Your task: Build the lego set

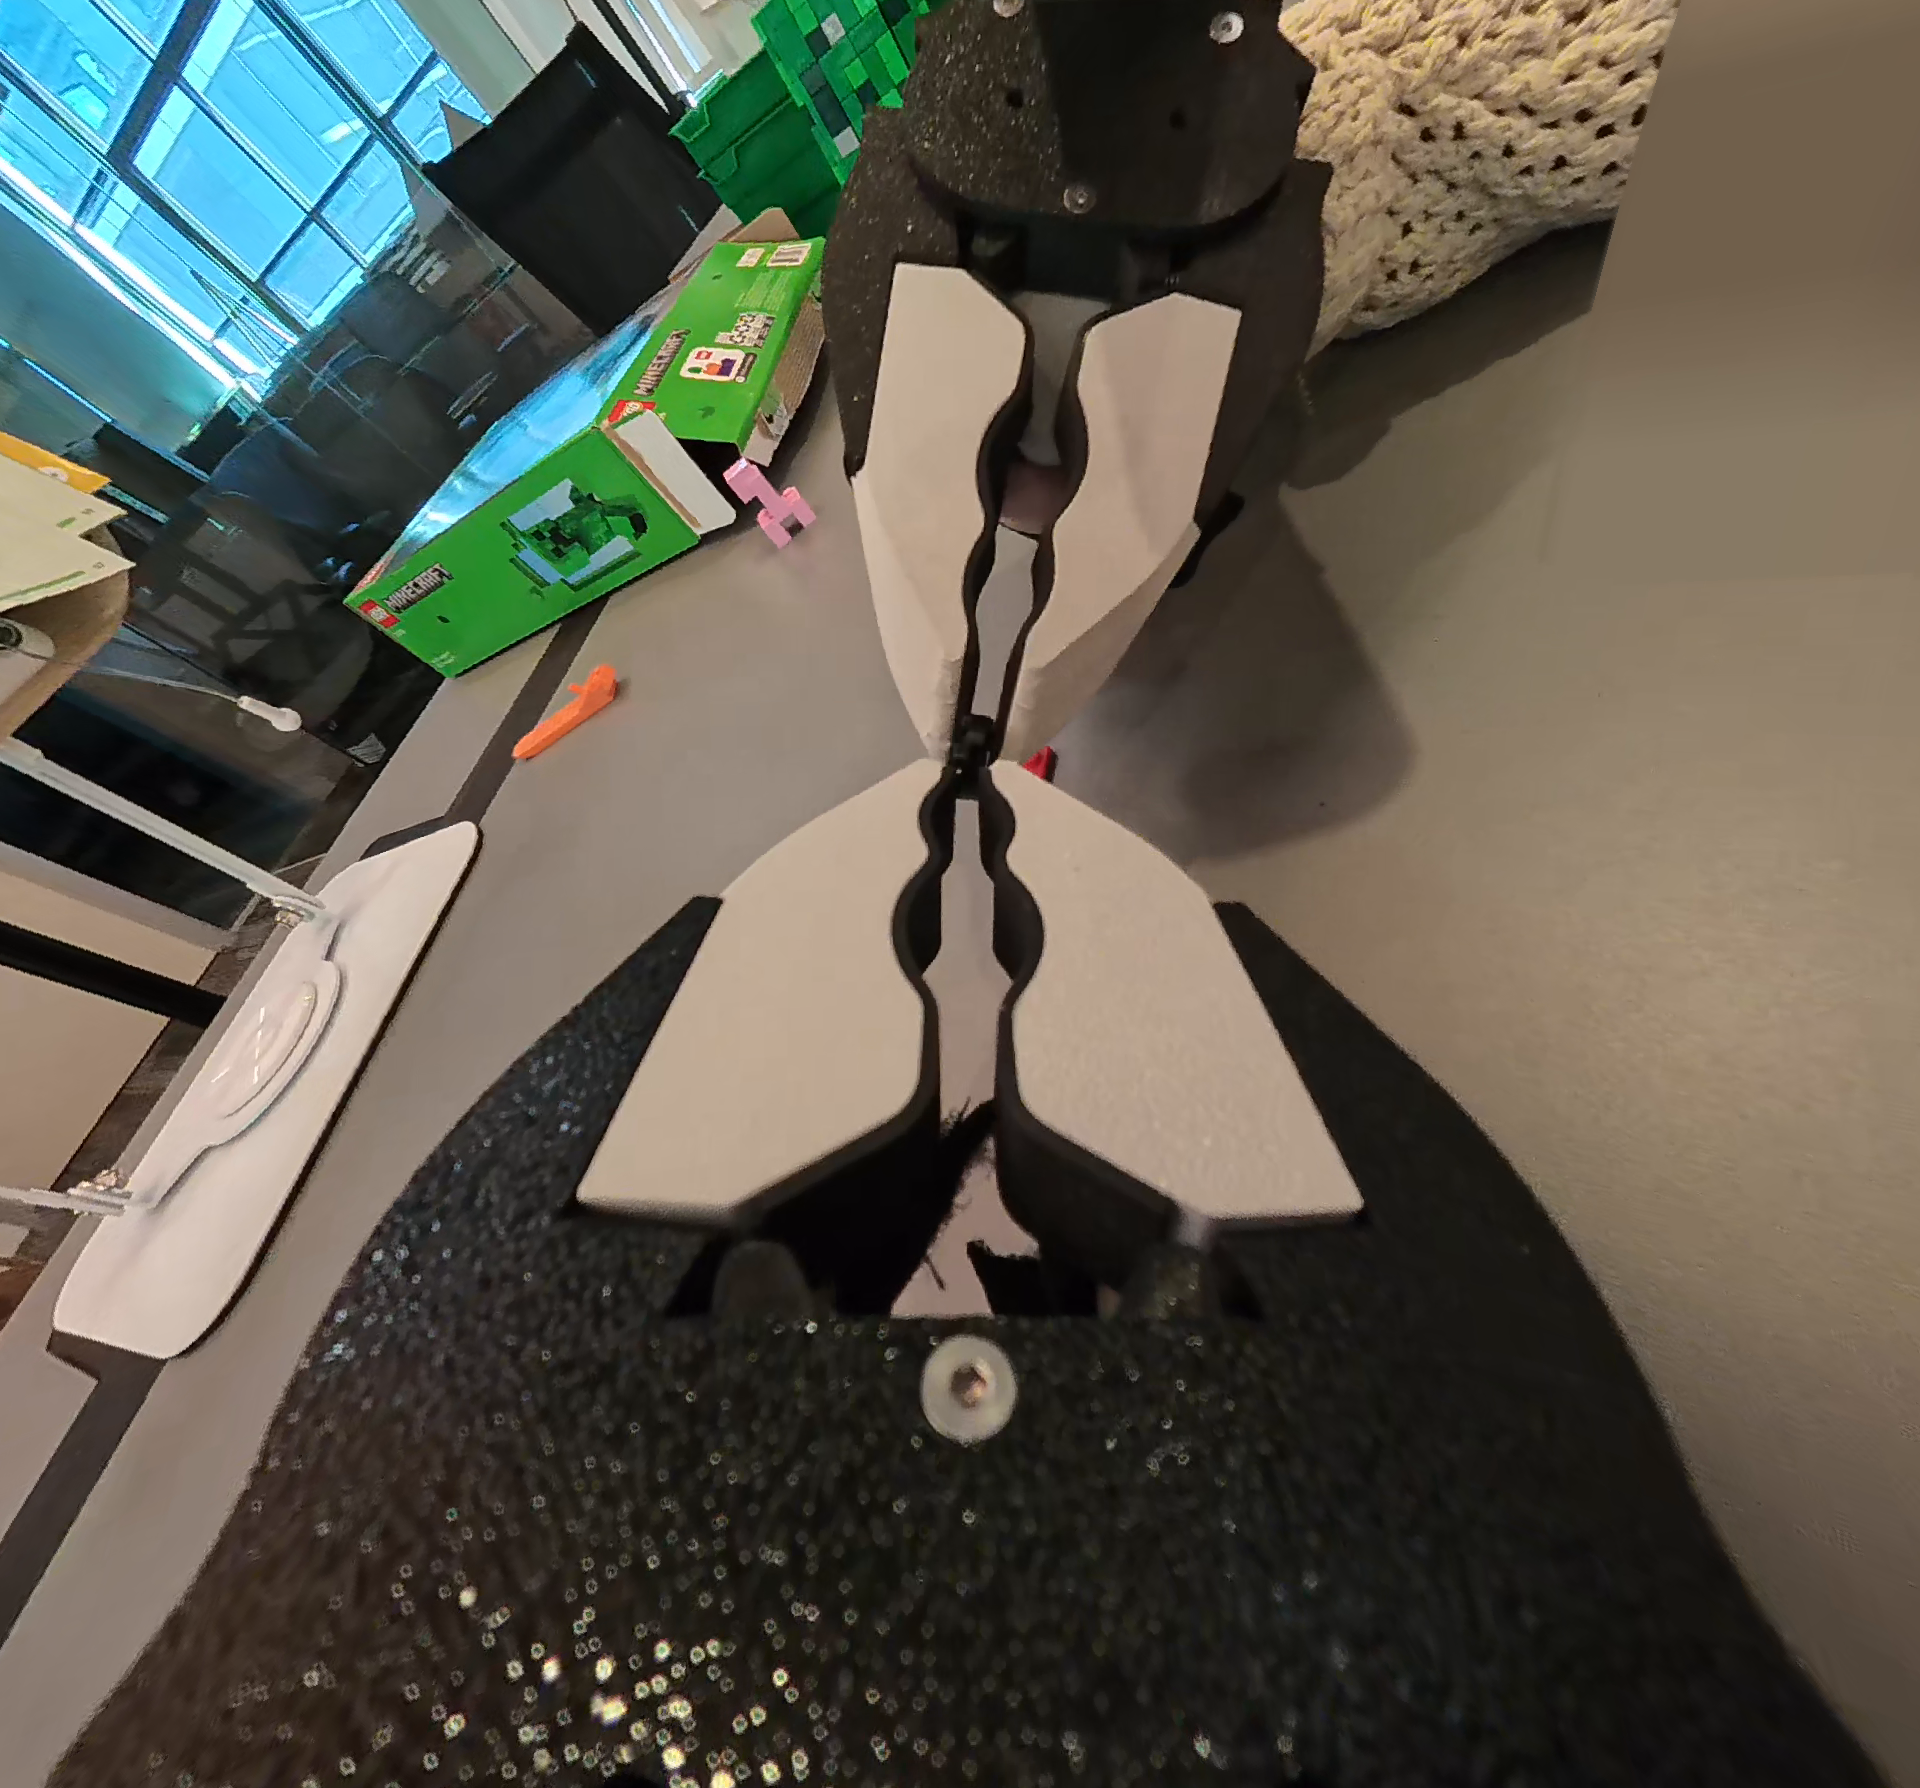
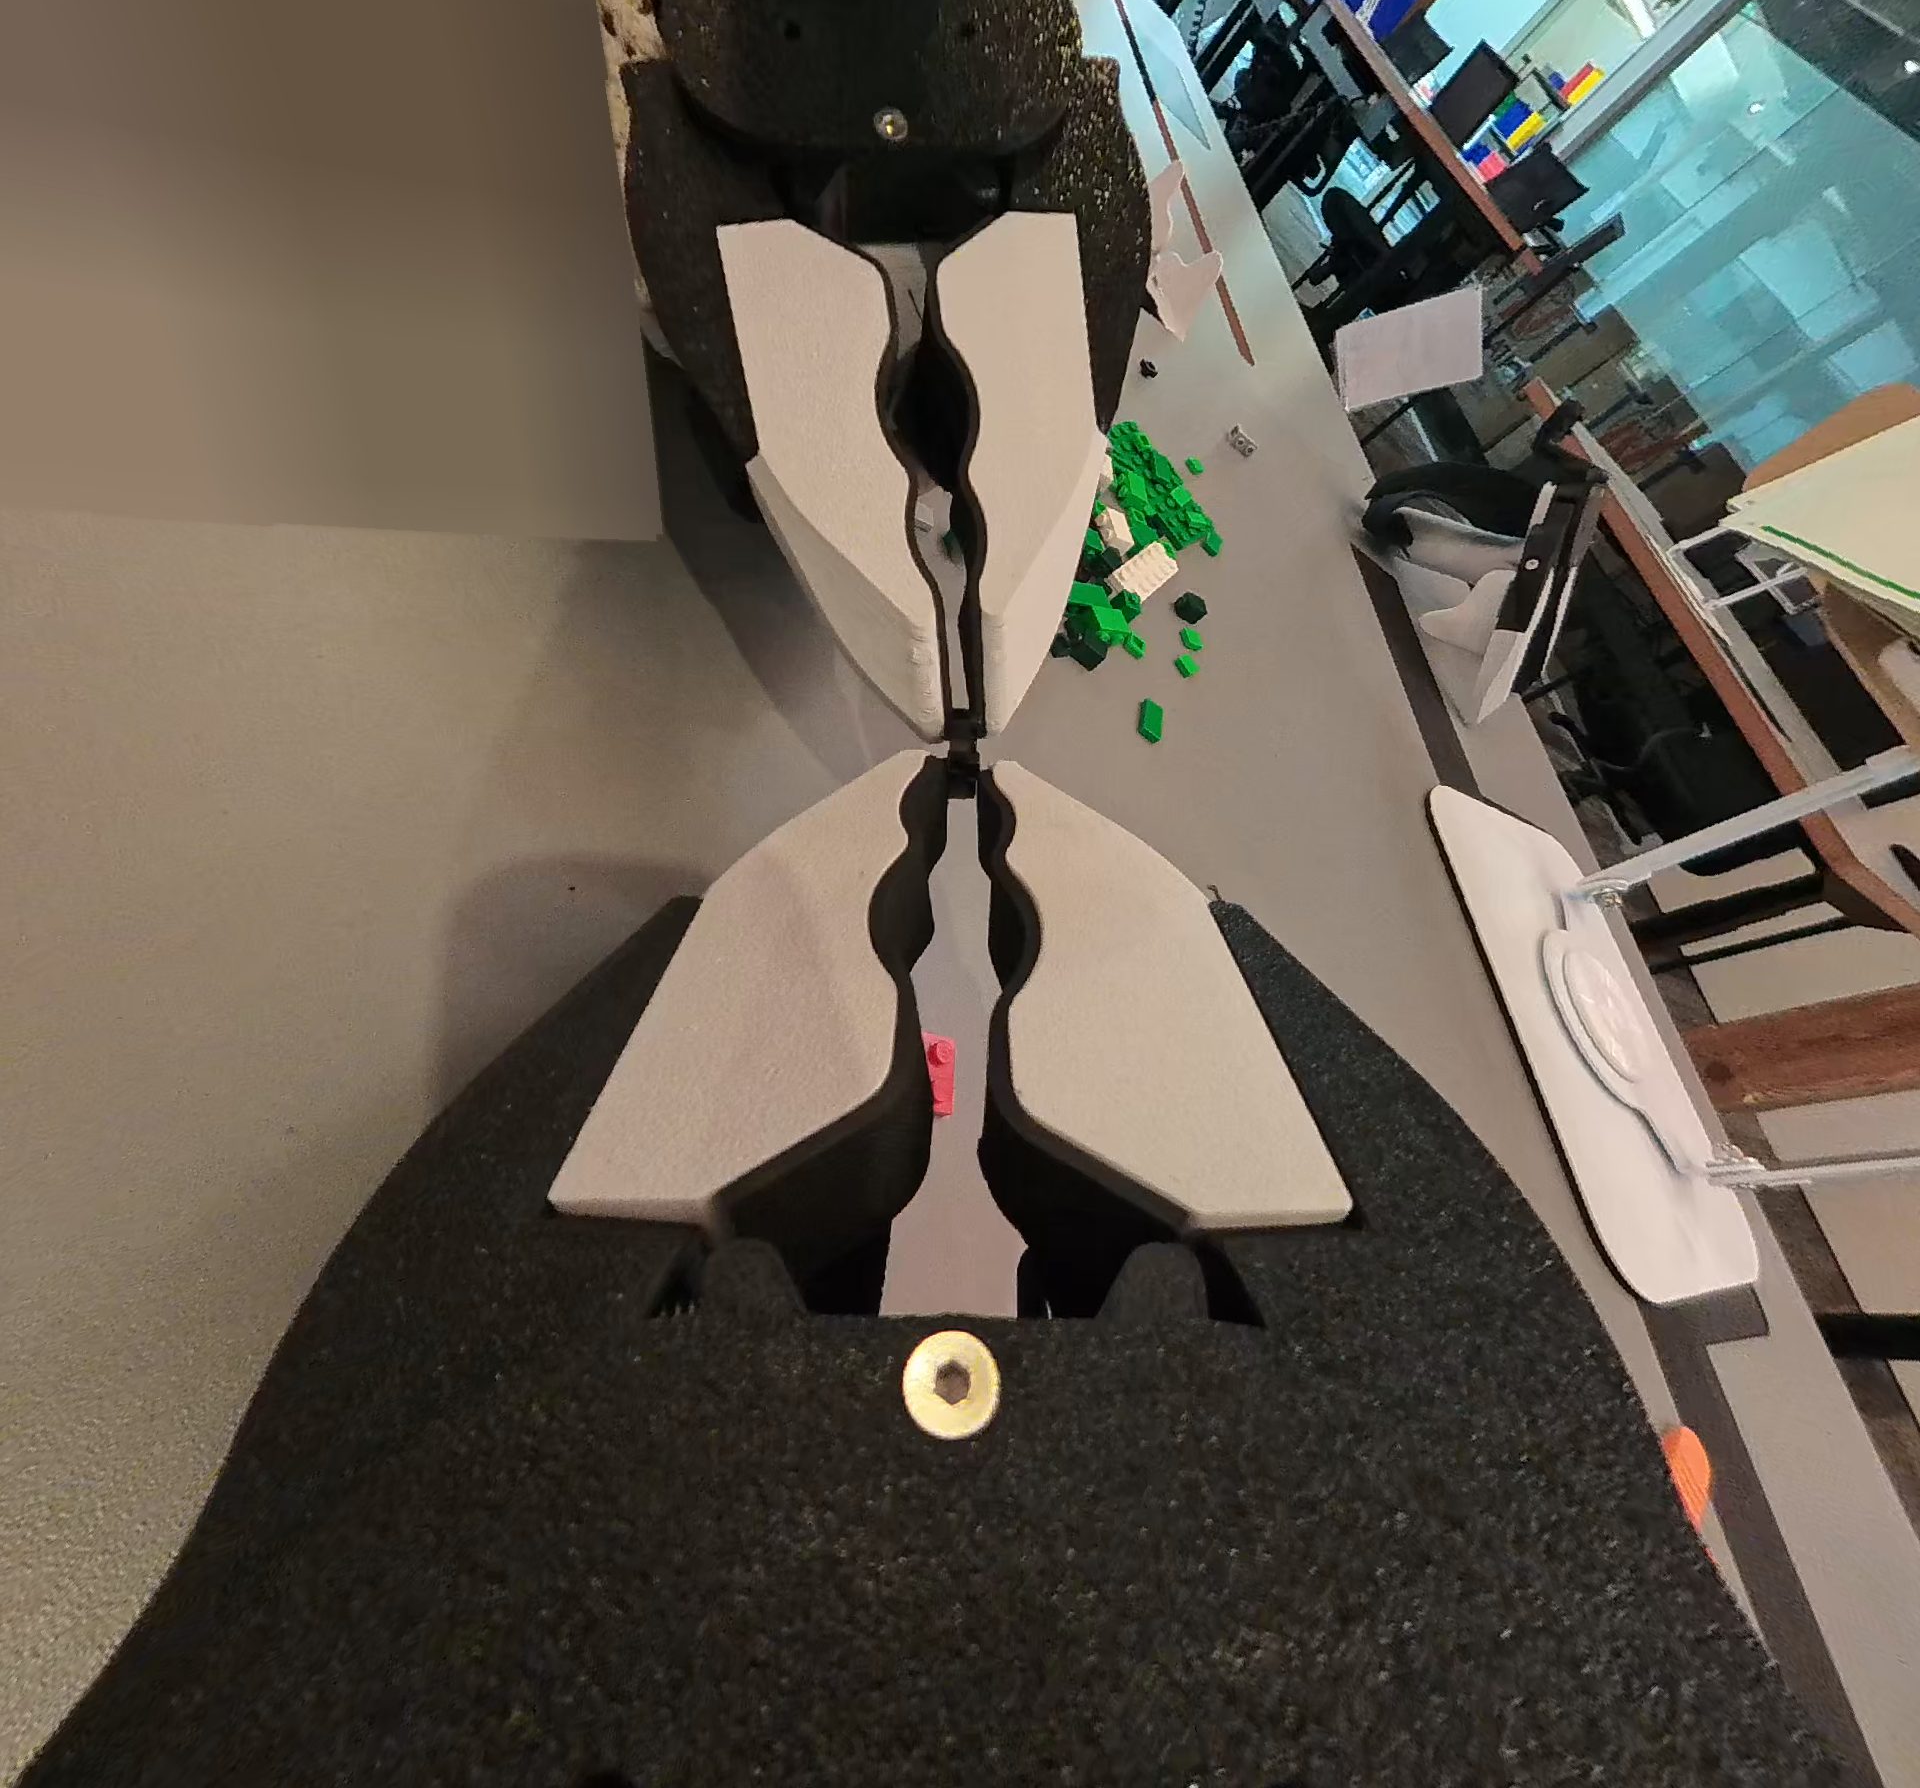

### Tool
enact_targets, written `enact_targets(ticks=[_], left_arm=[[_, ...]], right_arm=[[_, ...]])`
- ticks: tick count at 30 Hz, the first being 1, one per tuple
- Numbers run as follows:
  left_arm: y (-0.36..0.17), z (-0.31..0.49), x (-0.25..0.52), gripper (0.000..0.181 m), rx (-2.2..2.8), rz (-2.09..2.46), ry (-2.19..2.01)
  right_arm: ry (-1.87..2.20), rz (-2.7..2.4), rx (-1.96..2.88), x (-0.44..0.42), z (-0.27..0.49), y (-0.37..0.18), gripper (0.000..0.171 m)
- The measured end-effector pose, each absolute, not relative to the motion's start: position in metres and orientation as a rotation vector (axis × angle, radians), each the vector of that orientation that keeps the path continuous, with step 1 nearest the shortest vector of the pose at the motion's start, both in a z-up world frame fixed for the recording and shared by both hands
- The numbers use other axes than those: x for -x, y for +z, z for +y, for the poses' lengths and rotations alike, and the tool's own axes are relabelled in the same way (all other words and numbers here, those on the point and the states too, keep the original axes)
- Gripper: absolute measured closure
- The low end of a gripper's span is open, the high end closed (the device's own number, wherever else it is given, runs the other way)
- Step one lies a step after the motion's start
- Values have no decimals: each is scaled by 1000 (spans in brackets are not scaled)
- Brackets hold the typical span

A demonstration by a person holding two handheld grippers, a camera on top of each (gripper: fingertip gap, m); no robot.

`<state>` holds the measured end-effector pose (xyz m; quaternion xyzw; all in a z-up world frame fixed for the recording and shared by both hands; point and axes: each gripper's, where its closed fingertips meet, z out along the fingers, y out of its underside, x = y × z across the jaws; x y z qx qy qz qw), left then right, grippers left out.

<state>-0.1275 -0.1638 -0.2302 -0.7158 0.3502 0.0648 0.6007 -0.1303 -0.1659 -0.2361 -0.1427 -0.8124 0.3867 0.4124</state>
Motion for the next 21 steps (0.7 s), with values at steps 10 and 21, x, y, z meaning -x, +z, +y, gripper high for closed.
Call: enact_targets(ticks=[10,21], left_arm=[[-231,-162,130,179,1663,806,169],[-218,-163,135,179,1582,799,270]], right_arm=[[939,-2044,343,131,-166,-238,165],[1012,-2065,360,125,-160,-232,160]])
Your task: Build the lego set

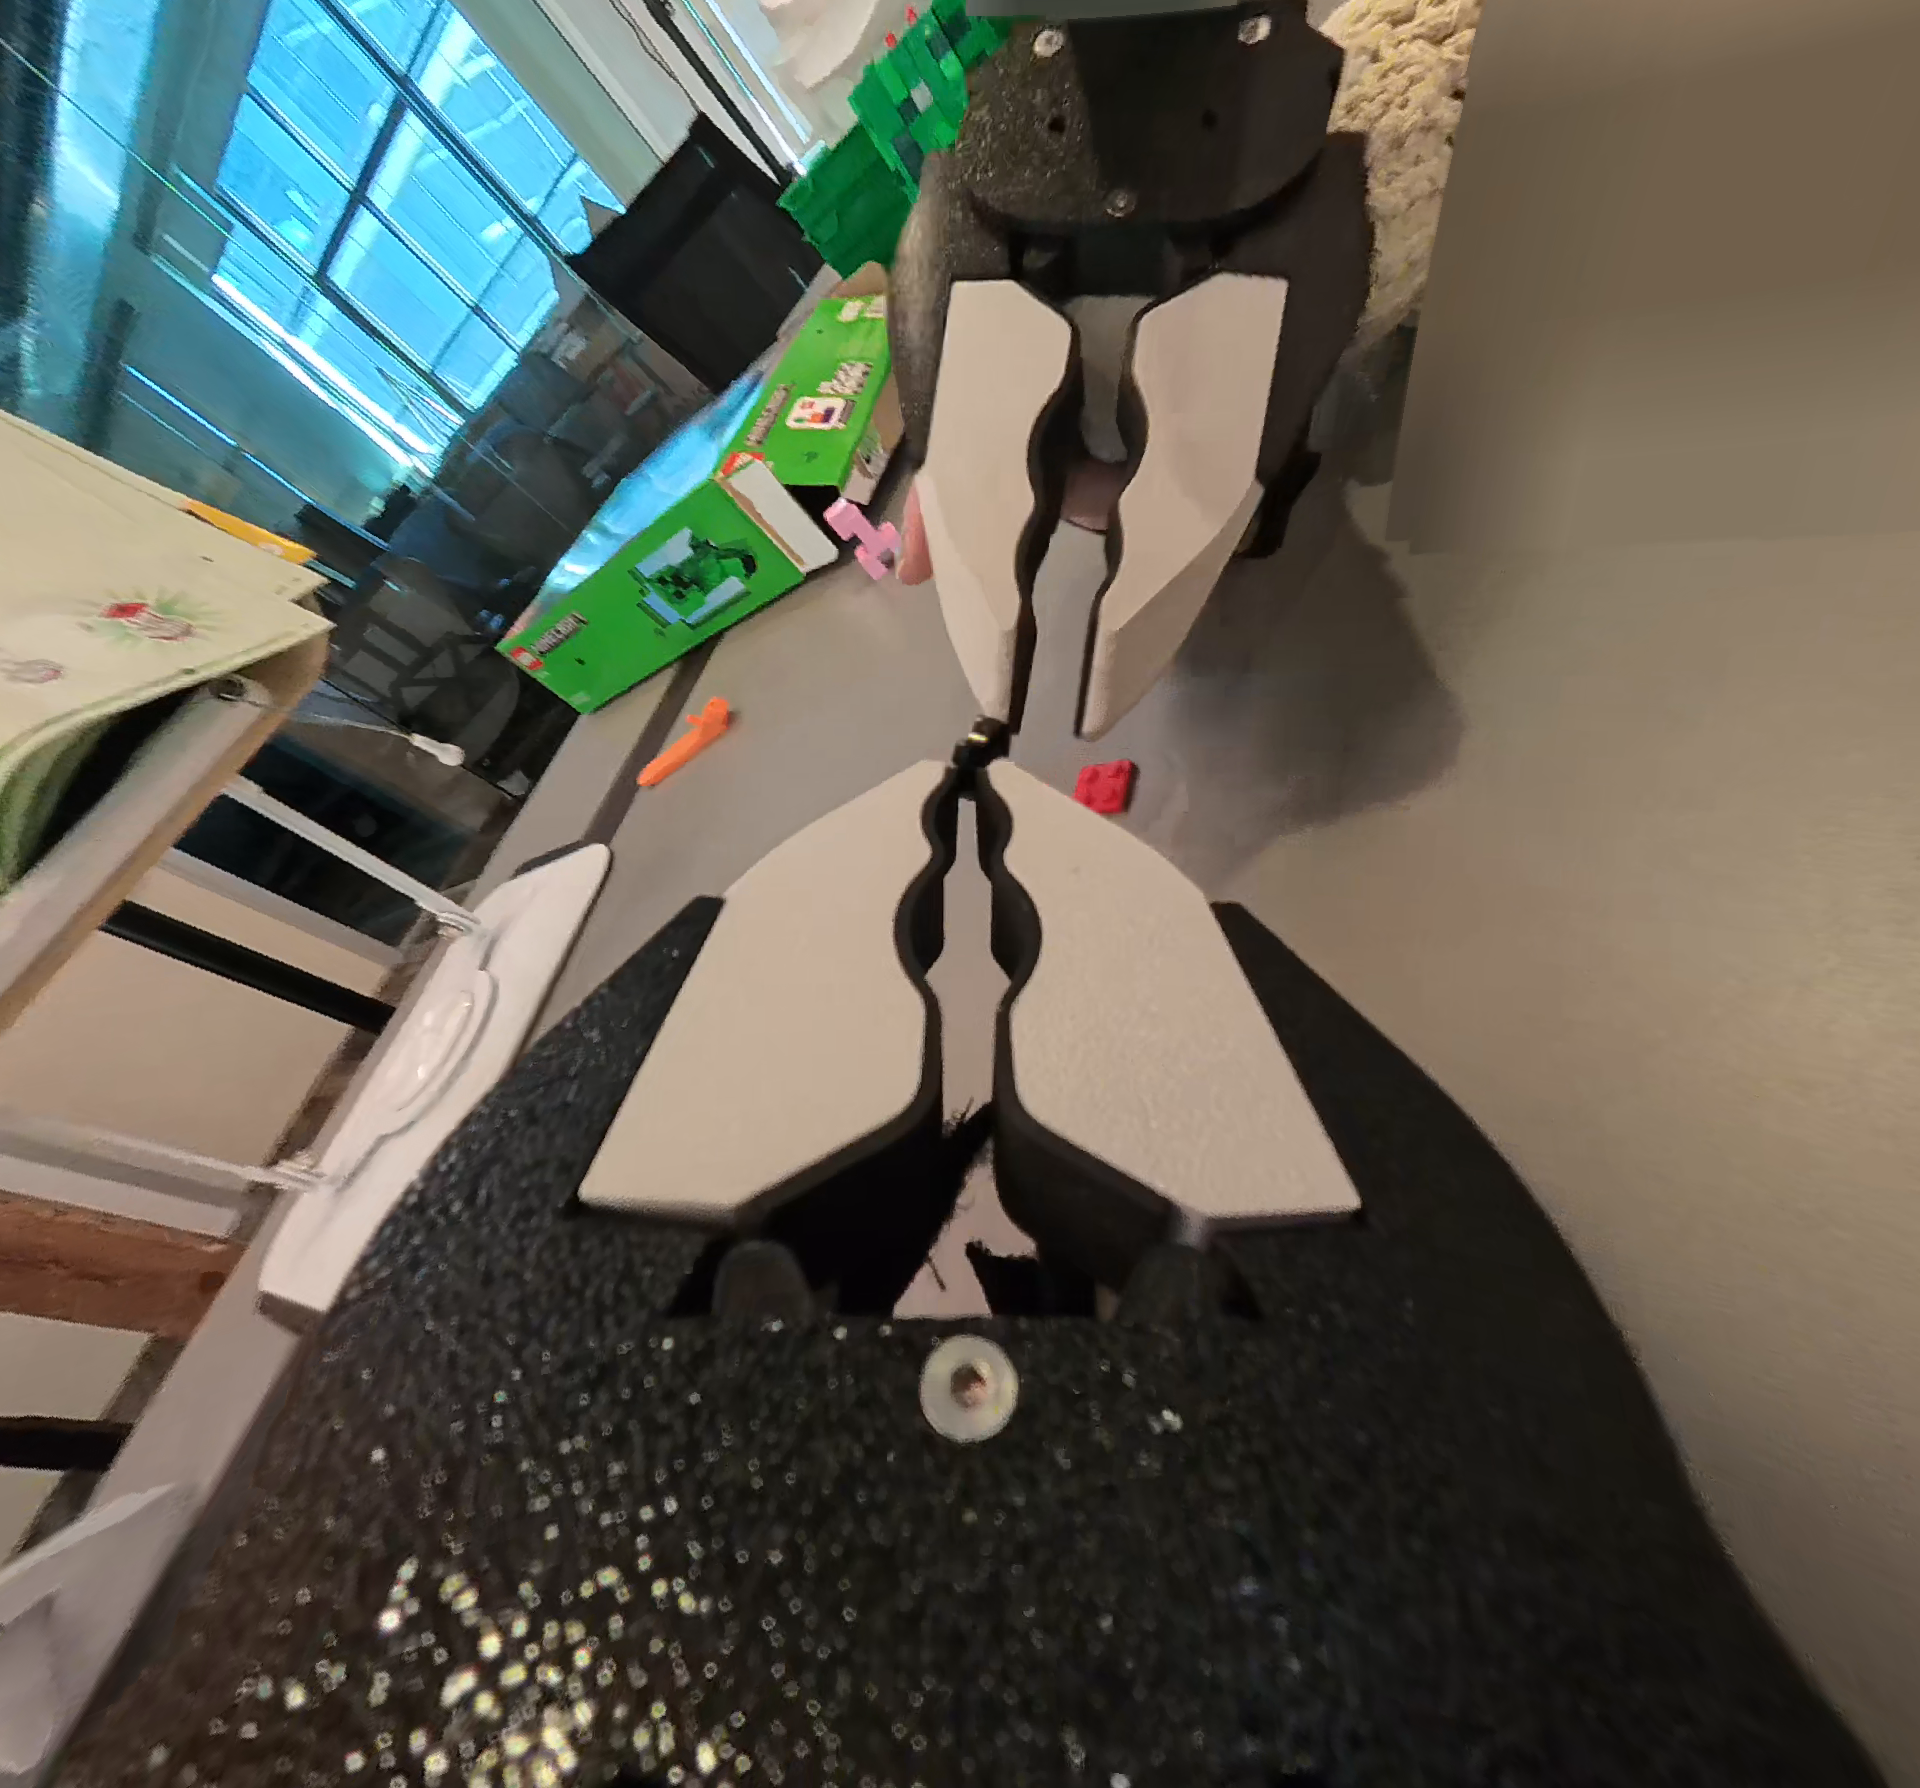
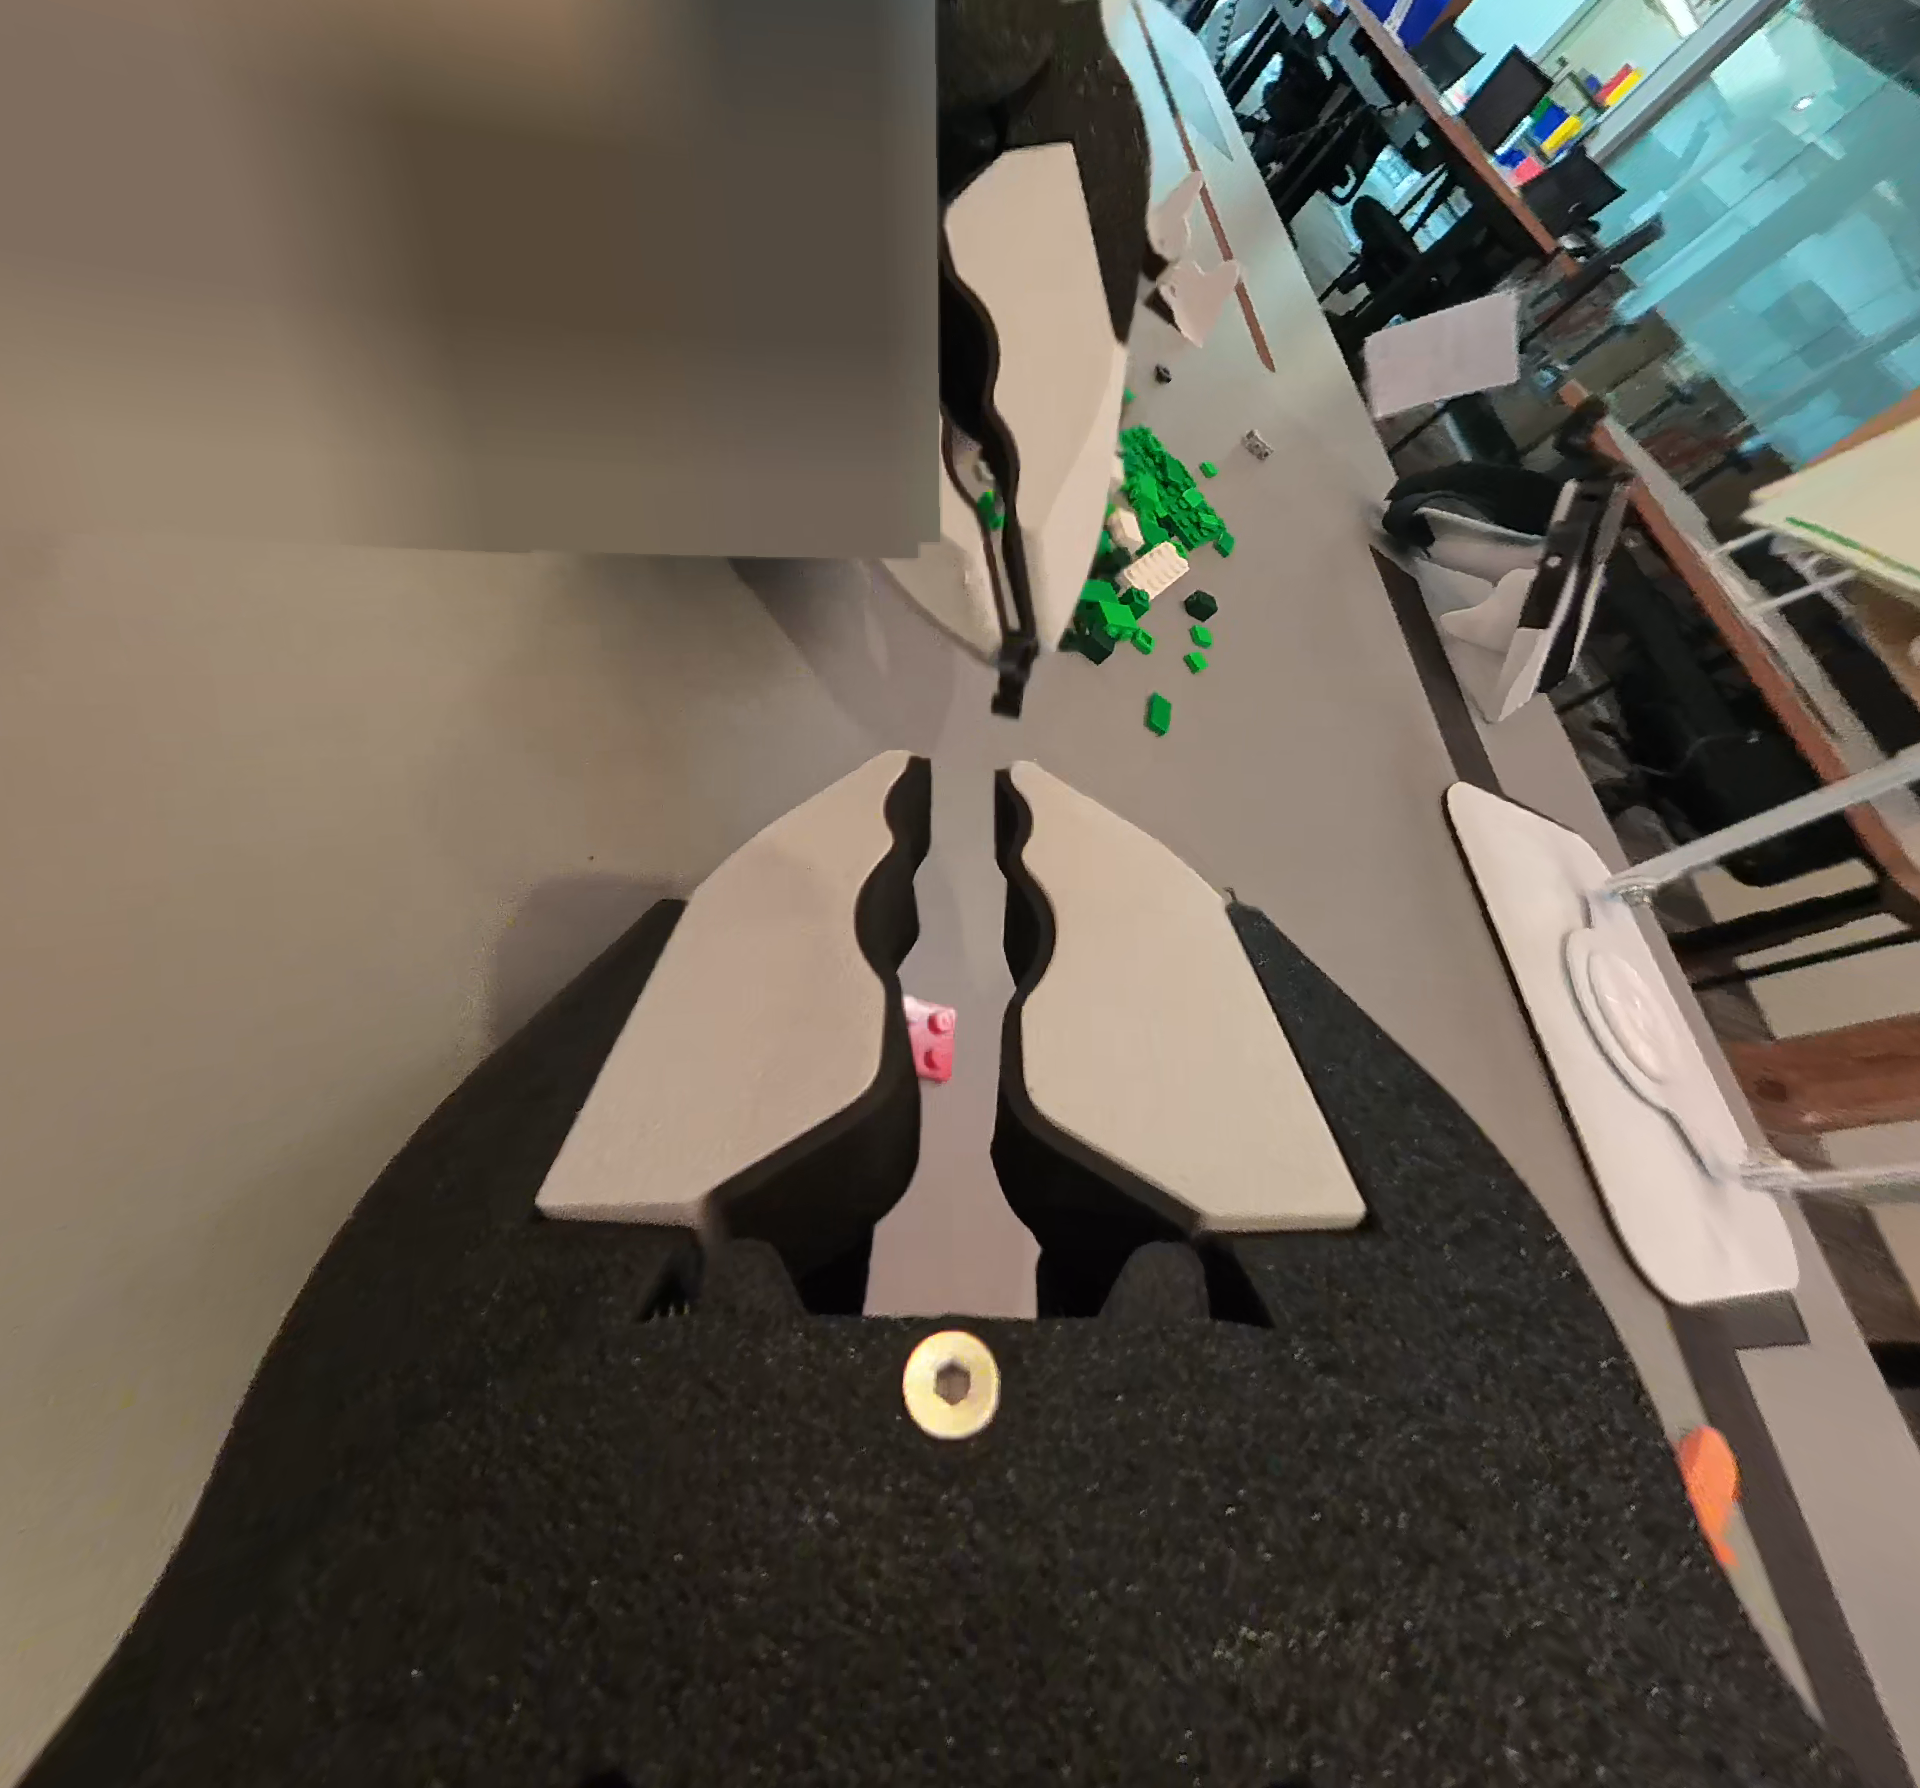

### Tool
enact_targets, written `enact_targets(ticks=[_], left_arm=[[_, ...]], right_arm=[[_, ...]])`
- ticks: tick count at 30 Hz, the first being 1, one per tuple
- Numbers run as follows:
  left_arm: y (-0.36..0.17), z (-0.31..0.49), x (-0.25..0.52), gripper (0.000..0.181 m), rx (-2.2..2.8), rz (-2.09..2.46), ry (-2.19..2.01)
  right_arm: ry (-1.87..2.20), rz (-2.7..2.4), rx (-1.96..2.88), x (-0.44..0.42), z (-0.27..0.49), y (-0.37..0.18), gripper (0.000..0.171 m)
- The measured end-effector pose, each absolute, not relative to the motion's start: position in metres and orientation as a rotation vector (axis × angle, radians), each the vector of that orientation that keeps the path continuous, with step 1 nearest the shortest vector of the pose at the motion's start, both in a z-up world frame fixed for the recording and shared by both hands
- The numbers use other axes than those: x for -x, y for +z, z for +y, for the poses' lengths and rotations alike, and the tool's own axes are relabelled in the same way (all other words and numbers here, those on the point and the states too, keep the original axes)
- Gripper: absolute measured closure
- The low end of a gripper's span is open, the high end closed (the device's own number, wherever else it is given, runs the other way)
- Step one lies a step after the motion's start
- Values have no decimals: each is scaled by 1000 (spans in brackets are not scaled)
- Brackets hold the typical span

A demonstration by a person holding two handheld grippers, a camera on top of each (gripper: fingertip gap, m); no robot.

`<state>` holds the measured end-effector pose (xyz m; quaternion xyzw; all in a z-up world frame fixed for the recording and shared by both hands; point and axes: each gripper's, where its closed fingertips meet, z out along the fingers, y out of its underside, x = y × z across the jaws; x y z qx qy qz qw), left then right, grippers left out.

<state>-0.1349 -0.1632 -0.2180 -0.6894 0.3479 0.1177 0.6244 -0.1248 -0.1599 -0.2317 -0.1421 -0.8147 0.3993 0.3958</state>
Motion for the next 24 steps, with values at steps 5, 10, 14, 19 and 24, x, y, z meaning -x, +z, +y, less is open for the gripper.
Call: enact_targets(ticks=[5,10,14,19,24], left_arm=[[-208,-168,132,179,1421,945,566],[-223,-172,111,179,1243,1222,866],[-232,-174,99,179,1171,1328,946],[-237,-175,95,179,1143,1375,982],[-244,-174,97,179,1160,1417,989]], right_arm=[[1113,-2204,554,114,-137,-240,149],[1125,-2373,764,108,-125,-268,139],[1052,-2408,792,115,-124,-278,140],[1053,-2495,910,119,-123,-285,146],[1009,-2512,893,116,-124,-286,156]])
